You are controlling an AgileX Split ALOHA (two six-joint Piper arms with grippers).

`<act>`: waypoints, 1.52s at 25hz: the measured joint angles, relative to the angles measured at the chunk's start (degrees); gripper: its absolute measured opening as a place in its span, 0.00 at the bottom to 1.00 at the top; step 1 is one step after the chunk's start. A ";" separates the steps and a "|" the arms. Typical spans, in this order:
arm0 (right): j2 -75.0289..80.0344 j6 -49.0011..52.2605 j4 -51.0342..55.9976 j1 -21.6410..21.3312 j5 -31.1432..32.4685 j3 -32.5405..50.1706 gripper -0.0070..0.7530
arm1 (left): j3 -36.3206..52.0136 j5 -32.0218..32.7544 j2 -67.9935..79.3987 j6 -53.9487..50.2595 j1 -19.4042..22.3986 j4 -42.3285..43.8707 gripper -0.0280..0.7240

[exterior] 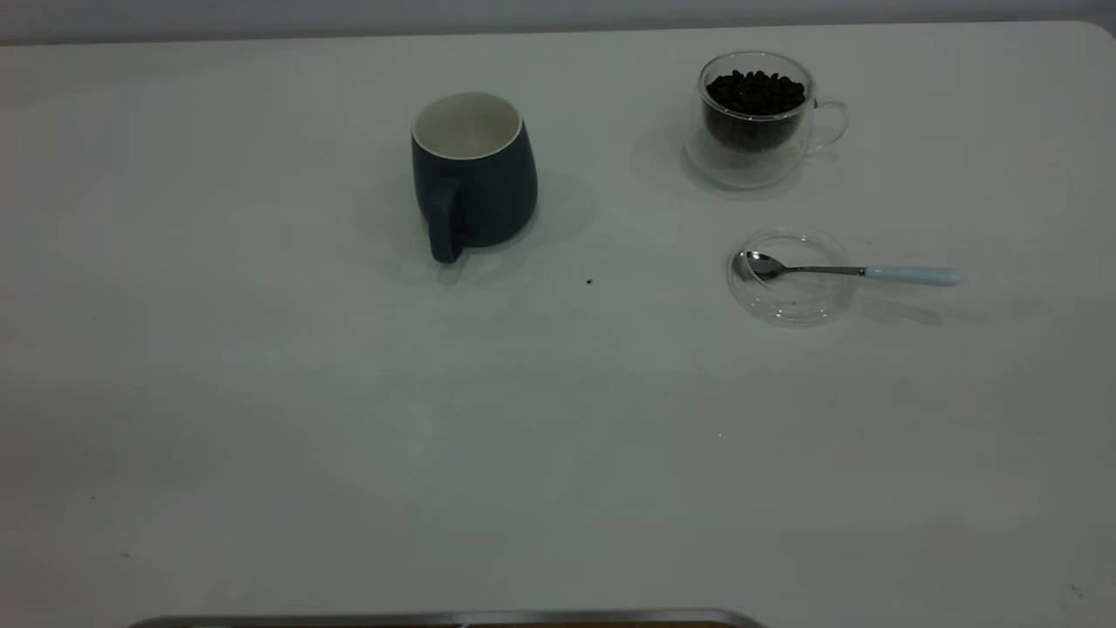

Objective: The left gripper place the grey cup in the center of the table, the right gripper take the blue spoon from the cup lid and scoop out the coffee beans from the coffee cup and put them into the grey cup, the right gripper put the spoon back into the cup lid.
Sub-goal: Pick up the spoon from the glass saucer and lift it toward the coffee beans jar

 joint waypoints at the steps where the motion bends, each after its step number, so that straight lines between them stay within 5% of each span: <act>1: 0.00 0.00 0.00 0.00 0.00 0.00 0.78 | 0.00 0.00 0.00 0.00 2.92 0.00 0.79; 6: 0.00 0.00 0.00 0.00 0.00 0.00 0.78 | 0.02 0.00 0.00 0.00 14.47 0.00 0.79; 10: 0.00 0.00 0.00 0.00 0.00 0.00 0.78 | 0.02 0.00 0.00 0.00 18.80 0.00 0.79; 22: 0.00 0.00 0.00 0.00 0.00 0.00 0.78 | 0.08 0.35 -14.20 -0.05 19.05 0.00 0.79; 38: 0.00 0.00 0.00 0.00 0.00 0.00 0.78 | 0.08 0.65 -14.66 -0.37 18.33 0.00 0.79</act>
